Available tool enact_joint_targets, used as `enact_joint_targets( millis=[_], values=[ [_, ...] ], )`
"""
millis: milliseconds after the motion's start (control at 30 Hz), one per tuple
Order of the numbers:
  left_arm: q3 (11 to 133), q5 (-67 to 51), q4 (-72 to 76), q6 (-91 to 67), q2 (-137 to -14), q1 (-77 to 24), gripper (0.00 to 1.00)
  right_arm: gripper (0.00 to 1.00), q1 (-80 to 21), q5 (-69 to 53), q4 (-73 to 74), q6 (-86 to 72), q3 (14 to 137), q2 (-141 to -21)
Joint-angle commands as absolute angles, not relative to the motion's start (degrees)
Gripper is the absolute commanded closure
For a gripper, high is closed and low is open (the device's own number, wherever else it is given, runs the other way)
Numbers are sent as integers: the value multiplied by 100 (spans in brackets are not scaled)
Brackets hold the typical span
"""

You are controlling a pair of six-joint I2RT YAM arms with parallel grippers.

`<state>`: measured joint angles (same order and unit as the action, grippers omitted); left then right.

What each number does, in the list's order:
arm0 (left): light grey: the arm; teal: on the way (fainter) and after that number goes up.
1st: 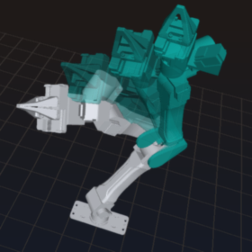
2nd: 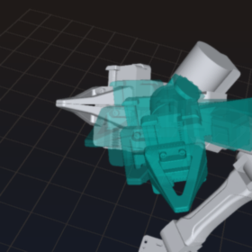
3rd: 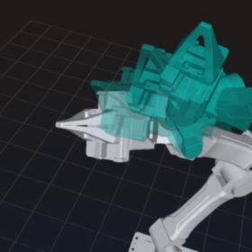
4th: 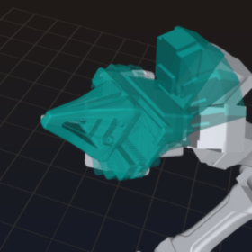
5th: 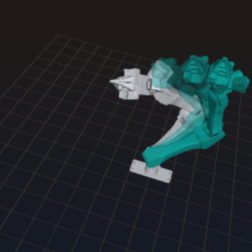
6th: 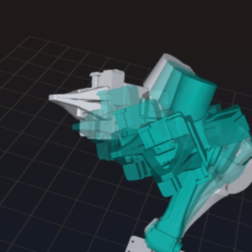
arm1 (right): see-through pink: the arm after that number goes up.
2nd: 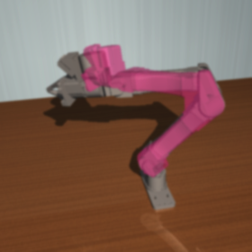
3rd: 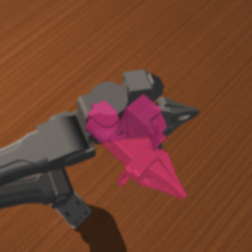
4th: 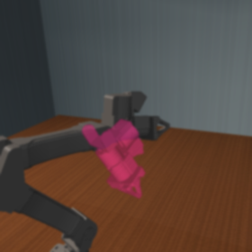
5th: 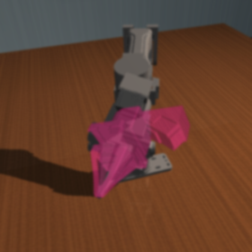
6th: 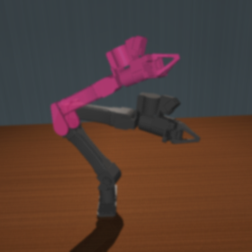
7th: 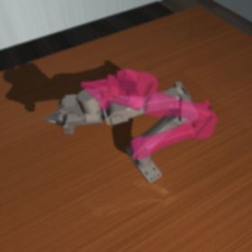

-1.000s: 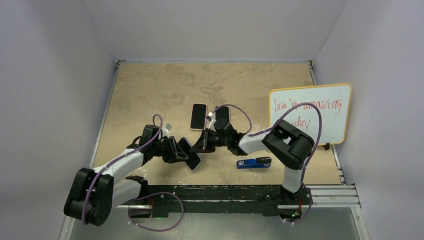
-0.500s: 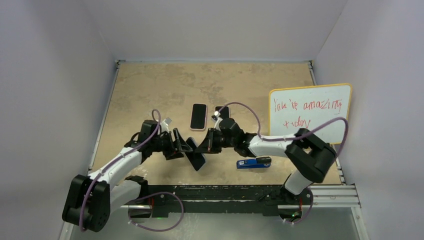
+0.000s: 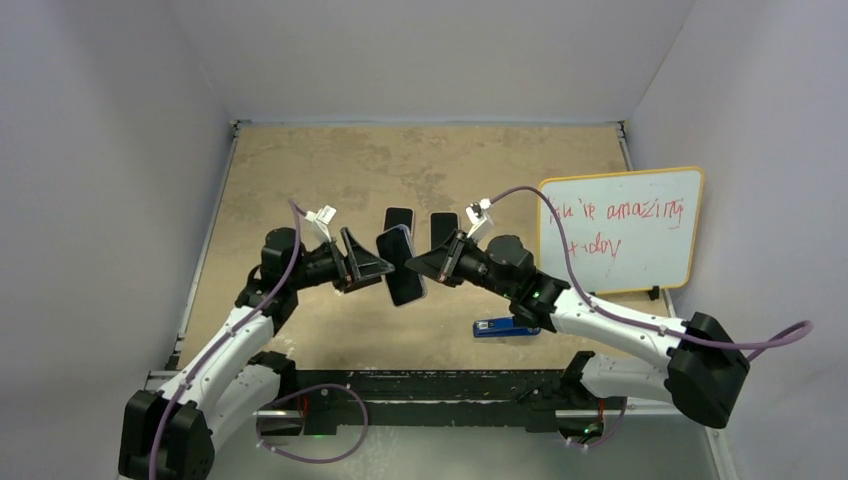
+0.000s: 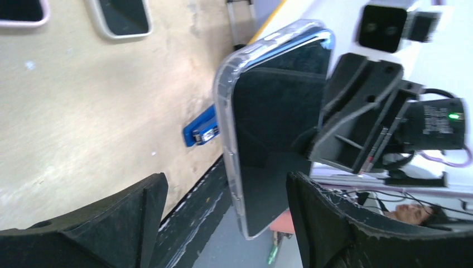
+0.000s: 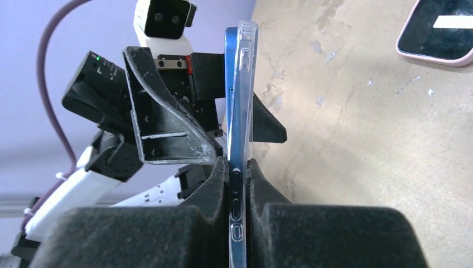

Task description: Put the phone into the phone case

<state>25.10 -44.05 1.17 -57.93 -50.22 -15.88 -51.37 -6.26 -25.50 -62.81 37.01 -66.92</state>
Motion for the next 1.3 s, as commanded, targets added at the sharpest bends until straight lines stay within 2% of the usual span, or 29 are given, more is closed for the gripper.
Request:
enact_joint_targets(
  millis=[0,100,233,333,533,667,800,900,1267],
  values=[
    [2289,-4964,2251,-6802,-5001,-1631,22,100,-5145,-349,-3845,-6605,3447,-6344],
    [2120,-5044,3201,-7233,-5123,-1765,28,100,-5141,-379,-4549,-6745,3268,-6333],
    [2103,-5037,3698,-7305,-5319,-1981,31,100,-5142,-534,-4972,-7123,3111,-6448],
    [2027,-4985,4001,-7444,-5323,-1995,41,100,-5143,-515,-5185,-7209,3016,-6505],
    [2030,-5117,4372,-7496,-5322,-1995,75,100,-5142,-819,-4470,-6845,3276,-6458],
    [2068,-5393,4565,-7412,-5299,-1995,100,78,-5133,-1012,-3661,-6491,3633,-6278],
    [2345,-5758,4106,-6920,-5215,-2004,100,55,-5127,-1066,-2997,-6111,4056,-6198],
    [2508,-6078,3874,-6642,-5145,-2021,100,44,-5034,-1216,-2768,-5968,4279,-6191],
    [2609,-6594,4000,-6592,-5066,-2100,100,44,-4281,-2427,-2782,-6013,4721,-6458]
  ],
)
